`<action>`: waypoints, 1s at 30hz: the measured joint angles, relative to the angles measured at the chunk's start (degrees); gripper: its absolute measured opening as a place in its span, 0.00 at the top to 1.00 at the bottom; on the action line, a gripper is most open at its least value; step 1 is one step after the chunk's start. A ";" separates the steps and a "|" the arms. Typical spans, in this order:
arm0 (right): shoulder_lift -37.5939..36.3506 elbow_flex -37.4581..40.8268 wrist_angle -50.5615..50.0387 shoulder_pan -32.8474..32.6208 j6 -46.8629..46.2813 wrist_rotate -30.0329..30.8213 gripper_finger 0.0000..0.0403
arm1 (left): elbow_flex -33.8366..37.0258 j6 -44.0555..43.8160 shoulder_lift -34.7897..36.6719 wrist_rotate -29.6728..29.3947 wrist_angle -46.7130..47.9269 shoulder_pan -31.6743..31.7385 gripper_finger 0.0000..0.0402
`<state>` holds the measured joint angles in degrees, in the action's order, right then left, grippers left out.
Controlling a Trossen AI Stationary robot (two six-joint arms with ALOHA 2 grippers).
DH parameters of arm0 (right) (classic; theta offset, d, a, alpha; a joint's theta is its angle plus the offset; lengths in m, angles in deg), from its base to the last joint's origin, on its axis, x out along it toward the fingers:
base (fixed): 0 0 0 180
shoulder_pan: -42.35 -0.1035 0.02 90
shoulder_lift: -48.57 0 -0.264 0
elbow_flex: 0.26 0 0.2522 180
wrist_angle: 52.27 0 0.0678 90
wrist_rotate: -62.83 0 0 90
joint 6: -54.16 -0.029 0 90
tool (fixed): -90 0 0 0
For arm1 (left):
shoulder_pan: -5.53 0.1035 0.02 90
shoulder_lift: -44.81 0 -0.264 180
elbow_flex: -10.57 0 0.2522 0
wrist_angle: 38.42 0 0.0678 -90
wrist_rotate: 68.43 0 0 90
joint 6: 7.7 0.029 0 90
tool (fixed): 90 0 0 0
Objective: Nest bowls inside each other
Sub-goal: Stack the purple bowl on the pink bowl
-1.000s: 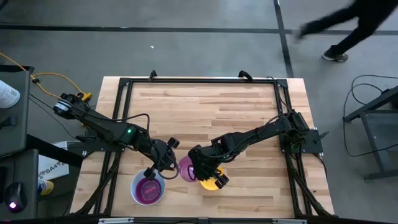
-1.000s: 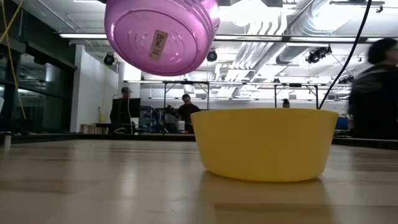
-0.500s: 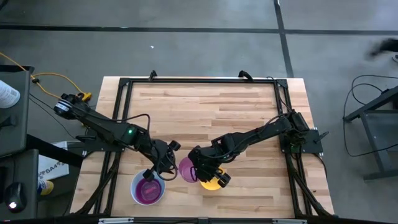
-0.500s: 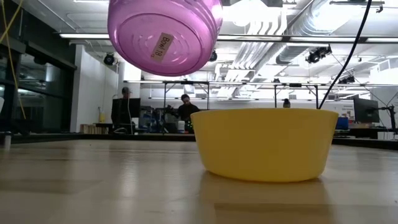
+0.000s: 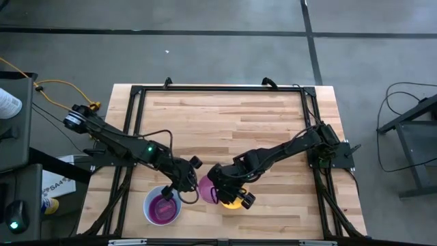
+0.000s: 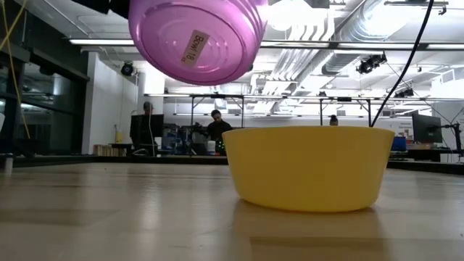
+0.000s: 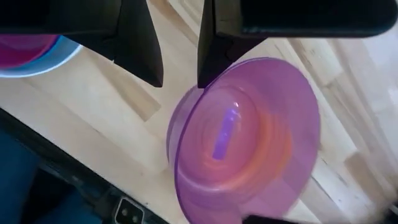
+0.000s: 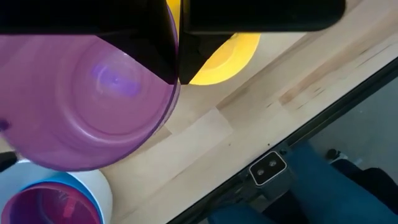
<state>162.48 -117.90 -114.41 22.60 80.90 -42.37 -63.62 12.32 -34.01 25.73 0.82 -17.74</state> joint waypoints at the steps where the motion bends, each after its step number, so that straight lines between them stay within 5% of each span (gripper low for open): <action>1: 0.00 0.00 -0.18 -0.11 -0.02 -0.02 0.99 | 0.00 0.45 0.20 0.02 -0.52 0.00 0.75; 30: 0.00 0.00 -0.46 -0.13 -1.11 -0.13 0.99 | -0.04 8.10 0.24 1.38 -3.29 0.00 0.75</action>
<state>162.48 -117.90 -114.87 22.47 79.78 -42.50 -63.66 20.42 -33.77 27.11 -2.48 -17.75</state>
